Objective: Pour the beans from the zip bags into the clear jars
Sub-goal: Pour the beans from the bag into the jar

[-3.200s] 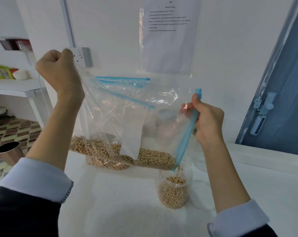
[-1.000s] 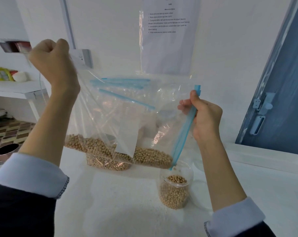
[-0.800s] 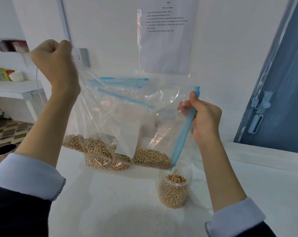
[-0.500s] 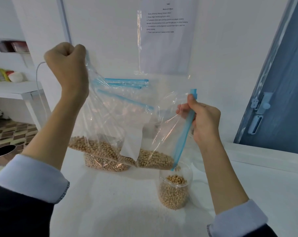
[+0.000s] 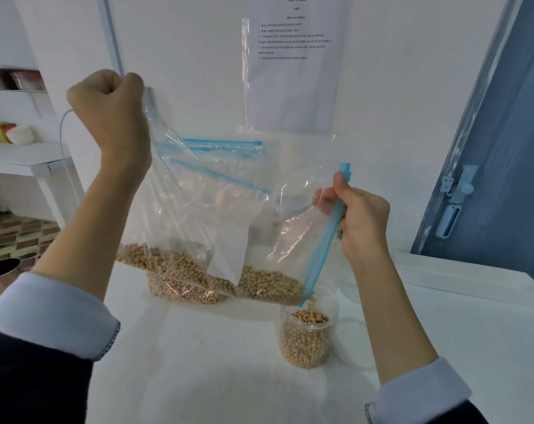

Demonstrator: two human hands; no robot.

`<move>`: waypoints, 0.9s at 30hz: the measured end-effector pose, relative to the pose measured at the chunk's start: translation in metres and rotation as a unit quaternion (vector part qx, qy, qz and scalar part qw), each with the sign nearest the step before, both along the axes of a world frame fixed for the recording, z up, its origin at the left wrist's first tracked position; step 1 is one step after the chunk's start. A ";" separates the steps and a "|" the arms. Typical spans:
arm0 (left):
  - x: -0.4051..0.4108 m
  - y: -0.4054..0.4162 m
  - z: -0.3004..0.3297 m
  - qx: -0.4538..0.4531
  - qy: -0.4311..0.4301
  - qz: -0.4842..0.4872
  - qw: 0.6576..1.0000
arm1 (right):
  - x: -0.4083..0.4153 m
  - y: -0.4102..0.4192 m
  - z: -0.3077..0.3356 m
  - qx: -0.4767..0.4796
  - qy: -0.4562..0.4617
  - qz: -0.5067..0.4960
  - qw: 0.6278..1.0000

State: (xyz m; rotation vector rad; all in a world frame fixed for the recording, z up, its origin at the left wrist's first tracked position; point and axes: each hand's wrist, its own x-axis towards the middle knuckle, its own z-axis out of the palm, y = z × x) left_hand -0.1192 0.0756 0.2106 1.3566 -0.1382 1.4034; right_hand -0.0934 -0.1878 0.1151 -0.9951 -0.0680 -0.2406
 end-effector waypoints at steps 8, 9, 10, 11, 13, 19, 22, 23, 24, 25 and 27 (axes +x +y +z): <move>-0.004 -0.008 0.002 0.002 0.012 0.008 1.000 | -0.004 -0.002 0.000 -0.001 -0.006 -0.001 1.000; -0.004 -0.009 0.003 0.000 0.004 0.005 1.000 | -0.004 -0.003 0.001 -0.003 -0.007 0.007 1.000; -0.003 -0.010 0.003 0.001 0.000 0.003 1.000 | -0.005 -0.002 0.001 -0.008 -0.006 0.020 1.000; -0.002 -0.012 0.005 0.007 0.005 0.002 1.000 | -0.005 -0.002 0.001 -0.014 -0.004 0.028 1.000; -0.001 -0.018 0.006 0.014 0.020 0.014 1.000 | -0.005 -0.001 0.001 -0.014 0.001 0.014 1.000; 0.005 -0.015 0.005 0.015 0.020 0.026 0.999 | -0.003 -0.005 -0.002 -0.018 0.003 0.016 1.000; 0.004 -0.004 -0.001 -0.003 0.002 0.017 1.000 | 0.000 -0.009 -0.006 -0.011 0.014 0.014 1.000; 0.002 -0.001 -0.002 -0.004 0.005 0.017 1.000 | 0.001 -0.010 -0.006 -0.011 0.017 0.022 1.000; 0.000 0.001 -0.004 -0.006 0.009 0.022 1.000 | 0.001 -0.012 -0.007 -0.008 0.019 0.027 0.999; -0.001 0.003 -0.004 -0.010 0.009 0.028 1.000 | 0.002 -0.013 -0.007 -0.001 0.020 0.027 0.999; -0.002 0.003 -0.006 -0.018 0.008 0.034 0.999 | 0.003 -0.013 -0.007 0.006 0.016 0.024 1.000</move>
